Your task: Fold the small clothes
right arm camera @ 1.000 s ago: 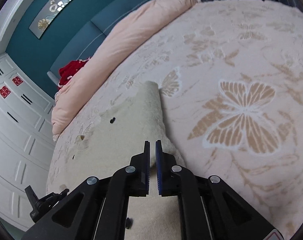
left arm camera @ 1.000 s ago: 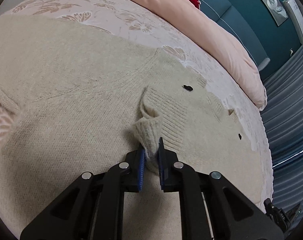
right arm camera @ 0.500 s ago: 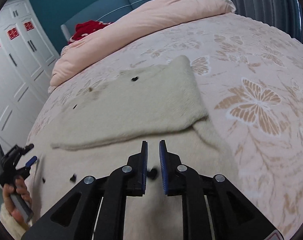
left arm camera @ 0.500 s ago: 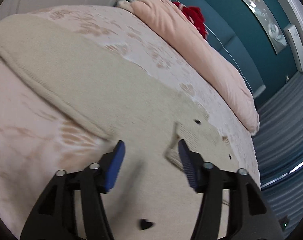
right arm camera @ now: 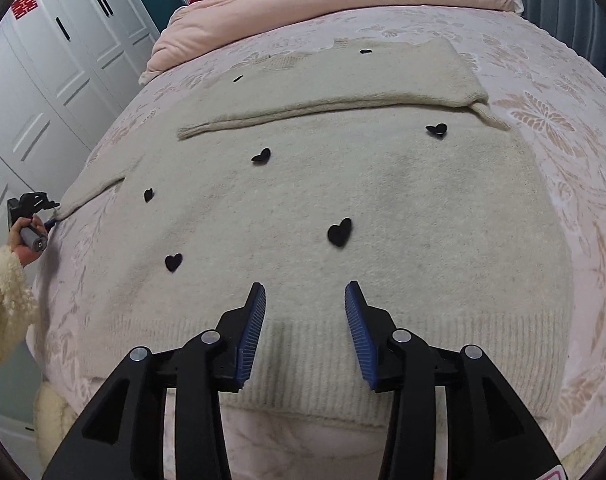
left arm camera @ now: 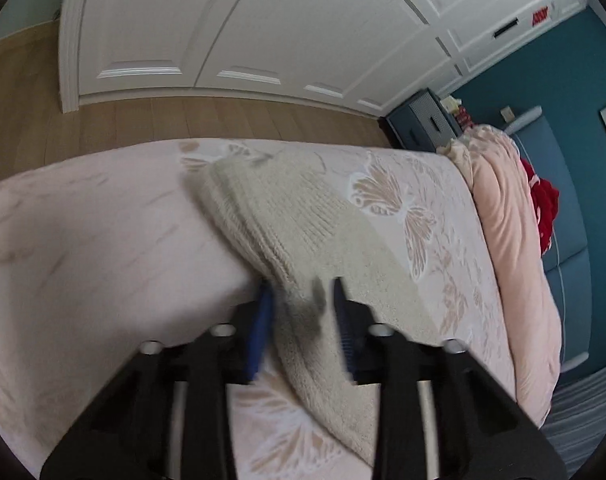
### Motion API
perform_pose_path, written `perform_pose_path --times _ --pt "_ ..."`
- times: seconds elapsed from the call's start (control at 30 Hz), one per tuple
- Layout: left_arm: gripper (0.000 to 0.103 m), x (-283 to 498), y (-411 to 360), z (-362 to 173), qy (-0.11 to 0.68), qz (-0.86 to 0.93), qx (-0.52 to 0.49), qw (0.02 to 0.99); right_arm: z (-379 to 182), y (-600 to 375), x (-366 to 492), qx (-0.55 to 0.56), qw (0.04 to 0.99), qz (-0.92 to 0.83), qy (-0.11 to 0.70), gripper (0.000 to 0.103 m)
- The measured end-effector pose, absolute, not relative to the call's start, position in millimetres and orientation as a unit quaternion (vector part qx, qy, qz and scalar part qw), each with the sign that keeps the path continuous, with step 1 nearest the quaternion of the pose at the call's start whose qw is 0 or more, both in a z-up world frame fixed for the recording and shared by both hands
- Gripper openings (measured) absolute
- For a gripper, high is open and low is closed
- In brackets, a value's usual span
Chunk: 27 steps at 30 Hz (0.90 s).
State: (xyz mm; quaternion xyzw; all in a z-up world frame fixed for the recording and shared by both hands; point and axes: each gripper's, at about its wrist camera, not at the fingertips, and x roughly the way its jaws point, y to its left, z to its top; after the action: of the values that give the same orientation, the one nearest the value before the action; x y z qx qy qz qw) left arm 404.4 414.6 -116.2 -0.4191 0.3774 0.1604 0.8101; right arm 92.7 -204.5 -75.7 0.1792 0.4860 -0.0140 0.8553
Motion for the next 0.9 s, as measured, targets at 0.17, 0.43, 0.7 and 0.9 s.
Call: perform_pose_path --times 0.17,0.43,0.7,0.9 --pt "0.009 416 358 -52 0.344 0.097 -0.332 0.873 -70 -203 98 0.199 0.854 -0.015 0.481 0.045" --pt "0.01 380 99 51 0.321 -0.201 -0.203 0.903 -64 -223 107 0.243 0.859 -0.025 0.449 0.045" --pt "0.035 328 -60 -69 0.486 -0.262 -0.23 0.801 -64 -266 125 0.254 0.856 -0.024 0.449 0.05" --pt "0.059 293 19 -92 0.456 -0.181 -0.33 0.806 -65 -287 185 0.276 0.852 0.018 0.445 0.072"
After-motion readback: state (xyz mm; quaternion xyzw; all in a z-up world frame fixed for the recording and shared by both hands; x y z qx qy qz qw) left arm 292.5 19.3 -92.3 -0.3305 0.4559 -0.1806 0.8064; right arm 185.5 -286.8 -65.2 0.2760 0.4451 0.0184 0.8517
